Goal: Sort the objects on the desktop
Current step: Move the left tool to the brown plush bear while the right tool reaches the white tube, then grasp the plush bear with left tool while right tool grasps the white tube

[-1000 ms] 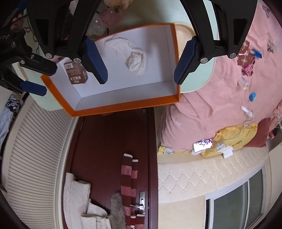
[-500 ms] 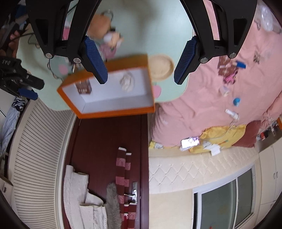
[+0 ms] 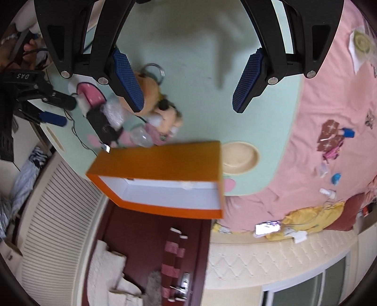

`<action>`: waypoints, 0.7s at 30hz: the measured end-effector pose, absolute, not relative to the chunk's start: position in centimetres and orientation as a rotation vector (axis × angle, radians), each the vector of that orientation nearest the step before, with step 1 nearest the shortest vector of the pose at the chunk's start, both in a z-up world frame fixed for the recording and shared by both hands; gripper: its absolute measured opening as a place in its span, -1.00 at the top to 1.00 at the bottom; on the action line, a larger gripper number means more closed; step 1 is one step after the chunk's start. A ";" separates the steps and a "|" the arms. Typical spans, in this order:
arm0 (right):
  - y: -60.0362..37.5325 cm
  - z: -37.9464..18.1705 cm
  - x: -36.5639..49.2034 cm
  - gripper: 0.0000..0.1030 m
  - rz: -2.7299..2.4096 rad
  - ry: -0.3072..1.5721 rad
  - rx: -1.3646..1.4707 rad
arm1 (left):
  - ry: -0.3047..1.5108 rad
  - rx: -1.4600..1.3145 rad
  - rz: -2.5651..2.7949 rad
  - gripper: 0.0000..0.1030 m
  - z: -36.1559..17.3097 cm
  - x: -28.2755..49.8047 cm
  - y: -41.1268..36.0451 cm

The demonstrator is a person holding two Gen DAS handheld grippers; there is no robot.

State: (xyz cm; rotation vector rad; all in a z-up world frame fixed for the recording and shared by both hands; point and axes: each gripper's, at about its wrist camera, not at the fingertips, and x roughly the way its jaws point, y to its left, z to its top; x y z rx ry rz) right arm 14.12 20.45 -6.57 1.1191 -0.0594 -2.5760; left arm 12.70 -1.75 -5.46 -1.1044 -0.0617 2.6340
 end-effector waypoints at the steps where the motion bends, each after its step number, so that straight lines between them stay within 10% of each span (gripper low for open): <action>1: 20.2 -6.7 14.0 -0.57 -2.569 -0.049 1.120 | -0.055 -1.103 2.617 -0.51 -5.6 12.7 -1.3; 4: 19.8 -6.8 13.6 -0.57 -2.561 -0.050 1.114 | -0.016 -1.091 2.572 -0.47 -5.8 12.9 0.4; 7: 19.7 -6.8 13.2 -0.57 -2.556 -0.059 1.108 | 0.039 -1.123 2.528 0.10 -6.5 12.4 2.2; 21: 19.0 -7.3 12.6 -0.56 -2.515 -0.047 1.150 | -0.062 -1.166 2.458 0.31 -7.0 13.1 0.6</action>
